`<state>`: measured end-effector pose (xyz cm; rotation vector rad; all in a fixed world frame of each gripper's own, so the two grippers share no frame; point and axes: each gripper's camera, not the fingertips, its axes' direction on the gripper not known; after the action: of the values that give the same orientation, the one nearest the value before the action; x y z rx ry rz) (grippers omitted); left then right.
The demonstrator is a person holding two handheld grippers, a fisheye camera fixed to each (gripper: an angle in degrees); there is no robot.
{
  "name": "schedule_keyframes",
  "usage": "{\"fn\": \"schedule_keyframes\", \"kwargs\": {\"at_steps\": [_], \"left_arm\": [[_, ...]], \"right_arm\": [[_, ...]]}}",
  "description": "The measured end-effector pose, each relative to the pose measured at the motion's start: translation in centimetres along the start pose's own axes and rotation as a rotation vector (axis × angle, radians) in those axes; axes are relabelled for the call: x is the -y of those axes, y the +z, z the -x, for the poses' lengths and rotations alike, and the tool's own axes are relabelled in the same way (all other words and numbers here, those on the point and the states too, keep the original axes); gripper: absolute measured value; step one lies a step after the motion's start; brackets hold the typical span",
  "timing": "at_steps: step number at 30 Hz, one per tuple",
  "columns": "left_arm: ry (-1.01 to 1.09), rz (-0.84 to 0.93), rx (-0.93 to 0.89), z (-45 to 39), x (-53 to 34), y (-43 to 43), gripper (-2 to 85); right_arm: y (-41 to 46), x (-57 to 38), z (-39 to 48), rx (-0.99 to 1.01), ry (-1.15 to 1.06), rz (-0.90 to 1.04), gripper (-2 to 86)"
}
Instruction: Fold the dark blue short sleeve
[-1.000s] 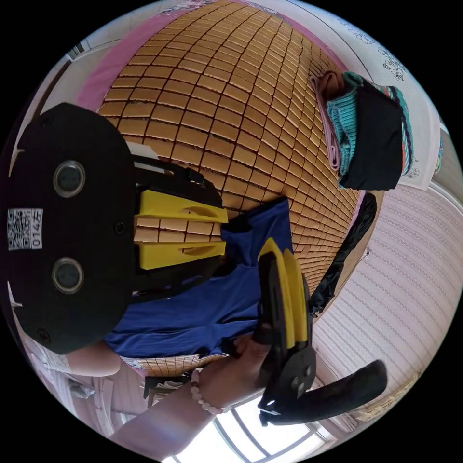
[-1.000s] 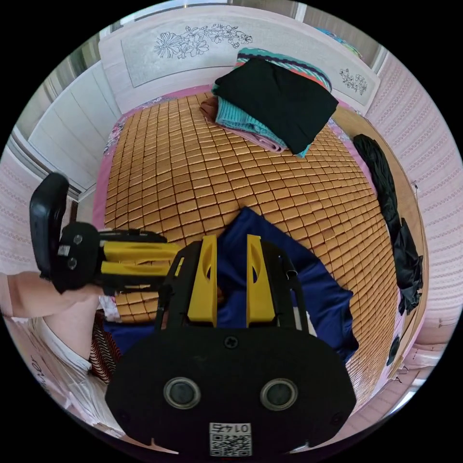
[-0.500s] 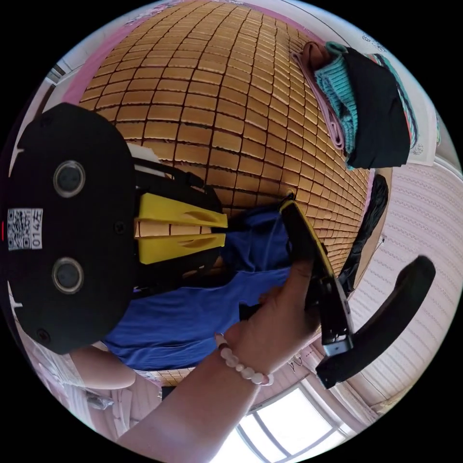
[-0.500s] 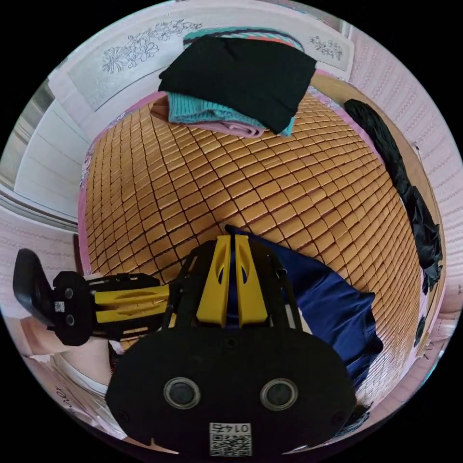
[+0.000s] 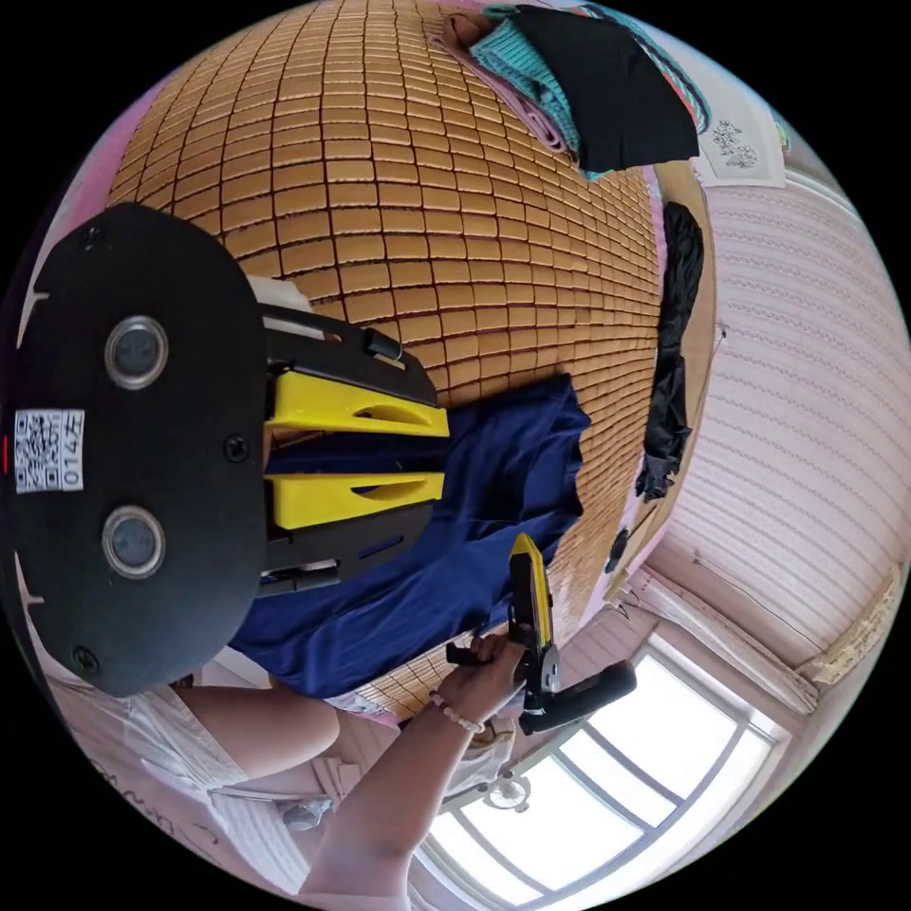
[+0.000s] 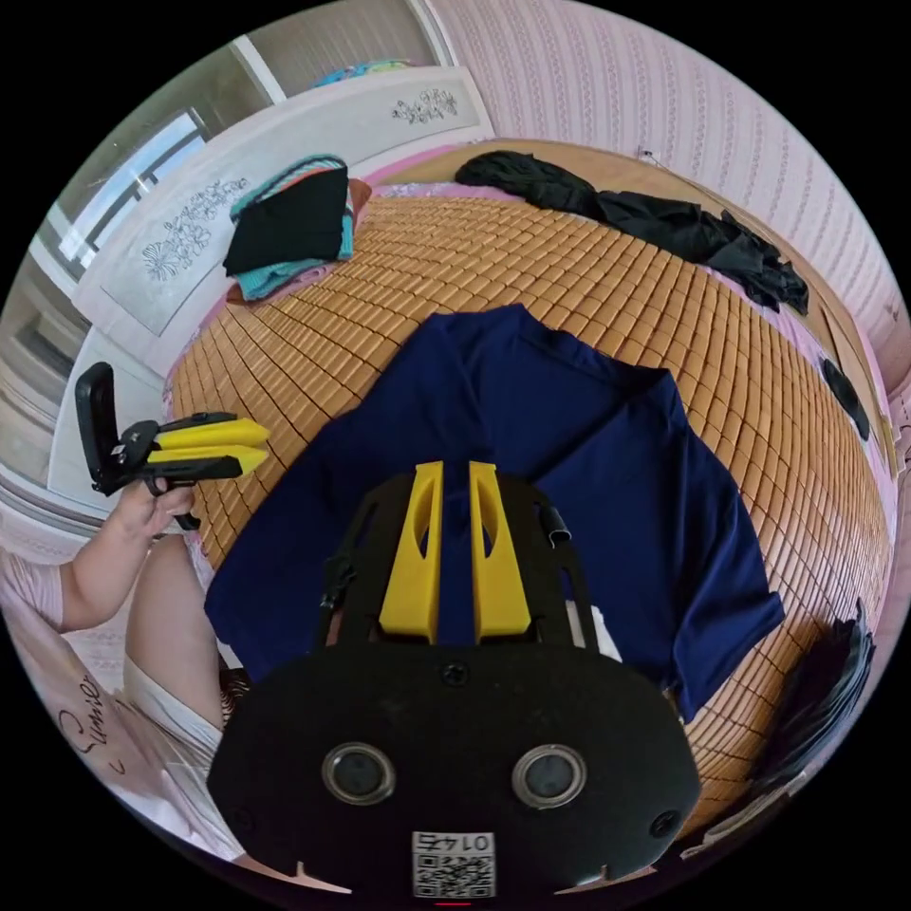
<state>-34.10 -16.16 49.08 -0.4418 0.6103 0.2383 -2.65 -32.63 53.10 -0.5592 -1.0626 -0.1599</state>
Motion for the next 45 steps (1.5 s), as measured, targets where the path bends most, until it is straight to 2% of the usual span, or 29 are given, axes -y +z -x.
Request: {"fn": "schedule_keyframes", "kwargs": {"at_steps": [7, 11, 14, 17, 22, 27, 29, 33, 38, 45], "left_arm": [[0.060, 0.069, 0.070, -2.6, 2.9, 3.8, 7.5], [0.079, 0.165, 0.112, -3.3, 4.4, 7.0, 7.3], [0.084, 0.156, 0.112, -3.7, 5.1, 7.5, 4.9], [0.053, 0.112, 0.126, -3.8, 5.4, 7.1, 2.6], [0.007, 0.063, 0.129, -3.6, 6.1, 7.1, 1.8], [-0.037, 0.127, 0.138, -3.8, 6.7, 9.1, 4.4], [-0.027, 0.125, 0.157, -4.2, 6.8, 8.7, 6.3], [0.007, 0.043, 0.115, -4.9, 6.7, 6.2, 7.0], [0.121, 0.052, 0.064, -8.4, 9.6, 6.5, 6.3], [0.354, 0.124, -0.063, -19.9, 19.5, 14.9, 5.8]], "right_arm": [[0.7, 5.4, 1.2, 0.004, -0.185, -0.061, 6.8], [2.2, 9.0, 1.0, -0.011, -0.194, -0.061, 9.3], [3.5, 10.8, 0.5, 0.013, -0.209, 0.055, 5.2], [2.4, 11.6, 0.0, 0.054, -0.232, 0.055, 2.1], [0.8, 12.0, -0.3, 0.080, -0.302, 0.030, 1.5], [-1.3, 11.0, -1.6, -0.005, -0.270, -0.016, 4.8], [-4.9, 8.5, -3.5, 0.000, -0.216, -0.138, 8.3], [-10.4, 0.9, -6.4, -0.065, -0.179, -0.259, 9.1], [-14.7, -12.5, -11.7, -0.319, 0.047, -0.176, 9.4], [-18.2, -21.3, -17.9, -0.203, 0.333, -0.169, 9.5]]}}
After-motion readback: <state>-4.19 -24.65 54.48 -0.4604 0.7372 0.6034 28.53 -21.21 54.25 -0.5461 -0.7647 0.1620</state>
